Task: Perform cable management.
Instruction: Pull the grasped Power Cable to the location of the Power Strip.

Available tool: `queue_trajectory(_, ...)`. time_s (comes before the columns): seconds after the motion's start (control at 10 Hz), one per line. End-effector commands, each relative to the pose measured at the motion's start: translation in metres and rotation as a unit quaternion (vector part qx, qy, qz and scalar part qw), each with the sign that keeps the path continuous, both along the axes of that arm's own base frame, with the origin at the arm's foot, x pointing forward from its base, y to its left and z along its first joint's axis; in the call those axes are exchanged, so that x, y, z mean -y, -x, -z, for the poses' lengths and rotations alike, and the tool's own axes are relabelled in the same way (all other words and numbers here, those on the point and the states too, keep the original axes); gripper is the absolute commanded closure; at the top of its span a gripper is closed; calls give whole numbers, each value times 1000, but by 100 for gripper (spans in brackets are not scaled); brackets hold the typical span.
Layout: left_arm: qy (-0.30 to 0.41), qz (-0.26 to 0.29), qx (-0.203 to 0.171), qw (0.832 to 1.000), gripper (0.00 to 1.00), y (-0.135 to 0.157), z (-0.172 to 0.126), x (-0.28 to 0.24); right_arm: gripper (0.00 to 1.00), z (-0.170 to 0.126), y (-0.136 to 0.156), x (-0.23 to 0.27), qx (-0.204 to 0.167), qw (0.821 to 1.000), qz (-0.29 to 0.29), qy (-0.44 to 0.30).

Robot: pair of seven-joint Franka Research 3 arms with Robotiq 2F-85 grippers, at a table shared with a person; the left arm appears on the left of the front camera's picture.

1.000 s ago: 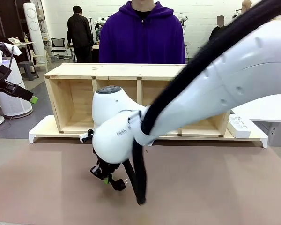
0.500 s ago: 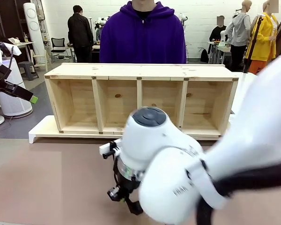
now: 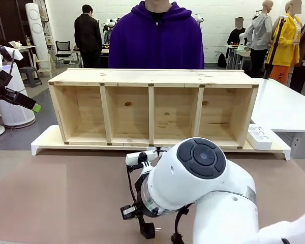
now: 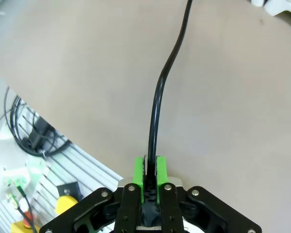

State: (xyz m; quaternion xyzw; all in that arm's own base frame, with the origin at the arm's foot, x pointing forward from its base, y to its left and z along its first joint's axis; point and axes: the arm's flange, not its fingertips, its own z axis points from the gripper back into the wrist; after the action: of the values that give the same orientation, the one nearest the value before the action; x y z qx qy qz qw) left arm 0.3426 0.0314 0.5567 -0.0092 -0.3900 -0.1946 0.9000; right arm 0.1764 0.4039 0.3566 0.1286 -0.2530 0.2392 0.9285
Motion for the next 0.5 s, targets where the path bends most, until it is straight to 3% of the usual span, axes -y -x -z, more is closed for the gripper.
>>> queue_trajectory(0.0, 5, -2, 2, 1000, 0, 0, 1, -1, 87, 4, -3, 2, -12, 1000, -15, 17)
queue_trajectory(0.4, 5, -2, 2, 1000, 0, 0, 1, -1, 87, 4, -3, 2, -12, 1000, -15, 17)
